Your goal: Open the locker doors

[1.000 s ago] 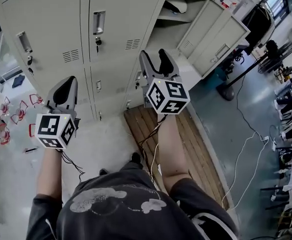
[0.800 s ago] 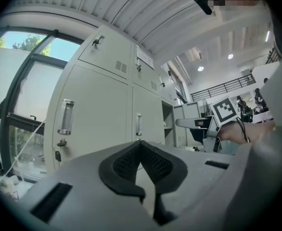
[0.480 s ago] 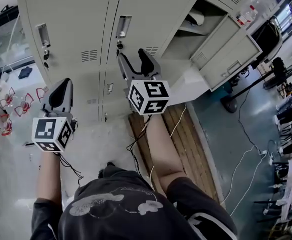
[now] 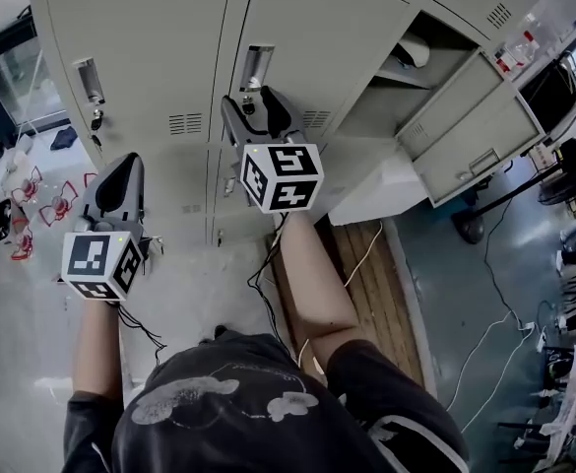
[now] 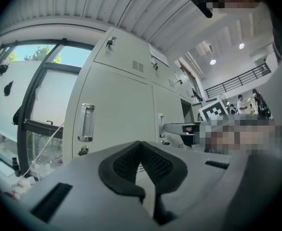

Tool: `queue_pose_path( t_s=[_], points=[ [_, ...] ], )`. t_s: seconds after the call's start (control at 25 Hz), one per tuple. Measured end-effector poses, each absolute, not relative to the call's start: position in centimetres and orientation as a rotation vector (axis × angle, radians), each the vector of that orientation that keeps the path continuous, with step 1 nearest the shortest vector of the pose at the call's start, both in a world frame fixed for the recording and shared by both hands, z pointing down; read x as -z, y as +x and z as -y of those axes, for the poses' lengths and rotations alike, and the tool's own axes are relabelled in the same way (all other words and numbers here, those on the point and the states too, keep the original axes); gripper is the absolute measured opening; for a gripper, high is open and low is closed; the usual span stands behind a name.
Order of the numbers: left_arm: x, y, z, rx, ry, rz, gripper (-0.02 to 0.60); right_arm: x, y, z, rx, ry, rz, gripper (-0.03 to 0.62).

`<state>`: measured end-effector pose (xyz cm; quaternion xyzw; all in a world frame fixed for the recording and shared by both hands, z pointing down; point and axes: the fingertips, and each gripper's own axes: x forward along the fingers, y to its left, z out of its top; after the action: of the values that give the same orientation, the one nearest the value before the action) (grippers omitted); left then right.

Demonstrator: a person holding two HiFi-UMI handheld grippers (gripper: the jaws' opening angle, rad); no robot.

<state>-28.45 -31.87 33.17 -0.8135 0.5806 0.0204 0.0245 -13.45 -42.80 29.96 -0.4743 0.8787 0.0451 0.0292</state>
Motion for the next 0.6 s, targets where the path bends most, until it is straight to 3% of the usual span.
queue_pose_path(
  t_s=[0.6],
  points=[
    [-34.0, -29.7, 34.7, -0.034, -2.424, -1.914, 0.008, -30.4, -15.6, 48.5, -0.154, -1.423, -2.728, 0.272]
  ],
)
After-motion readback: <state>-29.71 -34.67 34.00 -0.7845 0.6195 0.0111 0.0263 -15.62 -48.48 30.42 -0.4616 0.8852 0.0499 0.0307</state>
